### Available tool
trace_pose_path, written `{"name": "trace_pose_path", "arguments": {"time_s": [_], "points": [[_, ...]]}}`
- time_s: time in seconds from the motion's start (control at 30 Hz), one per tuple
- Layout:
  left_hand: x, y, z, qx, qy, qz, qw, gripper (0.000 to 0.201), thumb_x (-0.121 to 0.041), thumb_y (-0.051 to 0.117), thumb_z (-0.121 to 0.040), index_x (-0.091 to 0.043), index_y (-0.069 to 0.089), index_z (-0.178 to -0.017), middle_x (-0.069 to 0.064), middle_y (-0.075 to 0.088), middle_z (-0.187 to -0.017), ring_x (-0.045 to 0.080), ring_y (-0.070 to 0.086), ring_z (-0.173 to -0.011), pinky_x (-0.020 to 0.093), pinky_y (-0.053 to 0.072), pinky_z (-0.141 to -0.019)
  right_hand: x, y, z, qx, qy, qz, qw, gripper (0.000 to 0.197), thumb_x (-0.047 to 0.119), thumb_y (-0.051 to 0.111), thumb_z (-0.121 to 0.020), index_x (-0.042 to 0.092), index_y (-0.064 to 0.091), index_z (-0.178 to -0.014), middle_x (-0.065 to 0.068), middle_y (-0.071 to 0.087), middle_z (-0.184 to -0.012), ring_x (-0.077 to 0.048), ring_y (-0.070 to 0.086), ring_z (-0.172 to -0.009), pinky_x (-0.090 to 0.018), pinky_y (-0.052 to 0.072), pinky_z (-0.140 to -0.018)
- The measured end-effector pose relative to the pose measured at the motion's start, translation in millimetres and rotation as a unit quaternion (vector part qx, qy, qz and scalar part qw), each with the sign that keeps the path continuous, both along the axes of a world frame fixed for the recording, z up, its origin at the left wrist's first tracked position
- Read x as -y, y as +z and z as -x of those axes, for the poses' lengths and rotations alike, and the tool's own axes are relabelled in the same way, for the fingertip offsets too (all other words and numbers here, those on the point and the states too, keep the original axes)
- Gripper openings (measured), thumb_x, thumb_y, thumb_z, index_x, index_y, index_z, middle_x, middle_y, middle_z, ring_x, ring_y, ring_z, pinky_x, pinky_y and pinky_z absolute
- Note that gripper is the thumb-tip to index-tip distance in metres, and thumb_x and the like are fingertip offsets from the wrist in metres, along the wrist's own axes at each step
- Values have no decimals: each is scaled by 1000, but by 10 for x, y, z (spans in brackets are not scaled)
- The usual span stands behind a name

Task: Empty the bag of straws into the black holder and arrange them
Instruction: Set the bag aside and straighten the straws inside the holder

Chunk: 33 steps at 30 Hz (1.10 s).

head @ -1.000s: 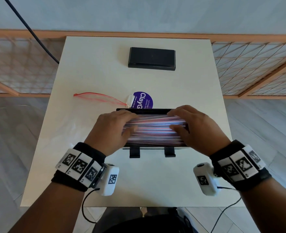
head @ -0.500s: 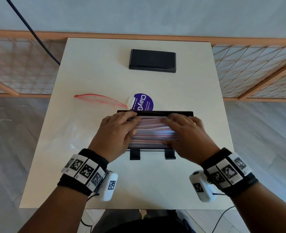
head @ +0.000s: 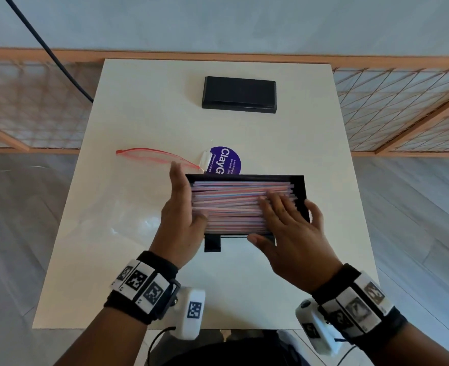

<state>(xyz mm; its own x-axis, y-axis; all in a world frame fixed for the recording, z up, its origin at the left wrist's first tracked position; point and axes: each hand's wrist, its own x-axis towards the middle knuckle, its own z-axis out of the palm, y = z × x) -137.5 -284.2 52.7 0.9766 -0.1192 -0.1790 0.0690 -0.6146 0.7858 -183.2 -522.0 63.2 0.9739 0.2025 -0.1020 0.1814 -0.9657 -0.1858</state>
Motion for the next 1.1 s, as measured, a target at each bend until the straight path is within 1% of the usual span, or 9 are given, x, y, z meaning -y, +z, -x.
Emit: {"name": "trace_pose_path", "arguments": {"time_s": [0.1,0.17,0.23,0.37,0.6,0.8,0.9,1.03,1.1], "points": [[-19,90,-74,-23,128,64,989,80,-17,57,-106,-23,7,-168,-23,44,-155,-18,50,-128,-11,31,-88,46,152,-54,127,-48,-79,987,48,54,46,-100,21,69,-127,3,69,-136,-16,66,-123,-53,34,-110],[-40,90,-158,-18,179,61,982,70,-30,61,-104,-18,26,-164,-12,51,-156,-2,54,-130,1,40,-100,85,169,-100,167,-63,-125,976,35,44,50,-100,23,72,-116,6,73,-124,-20,71,-112,-50,41,-102],[-26,54,-192,-7,167,37,985,70,-35,68,-99,-17,37,-160,-15,61,-139,3,58,-127,23,45,-112,86,103,-100,137,-50,-118,982,39,44,48,-99,21,71,-121,2,70,-131,-22,67,-119,-49,43,-103],[-9,-53,-152,3,86,35,996,61,-19,79,-91,-53,46,-131,-14,69,-125,-2,67,-110,18,53,-98,21,-94,33,20,-1,-12,1000,64,56,30,-102,18,54,-147,-5,50,-157,-23,46,-145,-55,24,-121],[63,-104,-154,-1,118,27,993,39,-28,51,-108,-22,50,-146,-3,67,-132,14,63,-115,2,41,-81,-123,-98,36,-32,-34,19,999,82,67,11,-99,17,34,-160,-6,35,-166,-23,31,-154,-57,13,-124],[52,-111,-135,-2,145,66,987,43,-40,40,-108,-24,54,-146,-14,62,-127,5,57,-114,-3,36,-85,8,123,-92,100,-67,-89,989,50,49,39,-101,21,64,-134,1,61,-147,-14,55,-137,-54,26,-115],[49,-103,-137,3,167,84,982,48,-38,39,-108,-19,52,-150,-8,61,-139,8,55,-123,12,38,-95,197,146,-185,204,-128,-178,954,22,31,53,-100,26,72,-111,10,73,-120,-16,68,-113,-55,40,-103],[48,-125,-115,-4,181,149,972,48,-40,38,-110,-21,51,-153,2,60,-150,19,56,-137,29,44,-112,393,-76,-327,131,-184,-353,908,38,32,52,-102,16,59,-135,0,56,-141,-18,54,-131,-49,47,-106],[52,-115,-96,-17,184,183,966,48,-43,37,-112,-25,48,-155,-2,57,-154,15,54,-141,22,45,-114,396,-189,-327,51,-195,-415,887,54,45,48,-102,23,44,-152,6,44,-156,-14,43,-144,-46,40,-117]]}}
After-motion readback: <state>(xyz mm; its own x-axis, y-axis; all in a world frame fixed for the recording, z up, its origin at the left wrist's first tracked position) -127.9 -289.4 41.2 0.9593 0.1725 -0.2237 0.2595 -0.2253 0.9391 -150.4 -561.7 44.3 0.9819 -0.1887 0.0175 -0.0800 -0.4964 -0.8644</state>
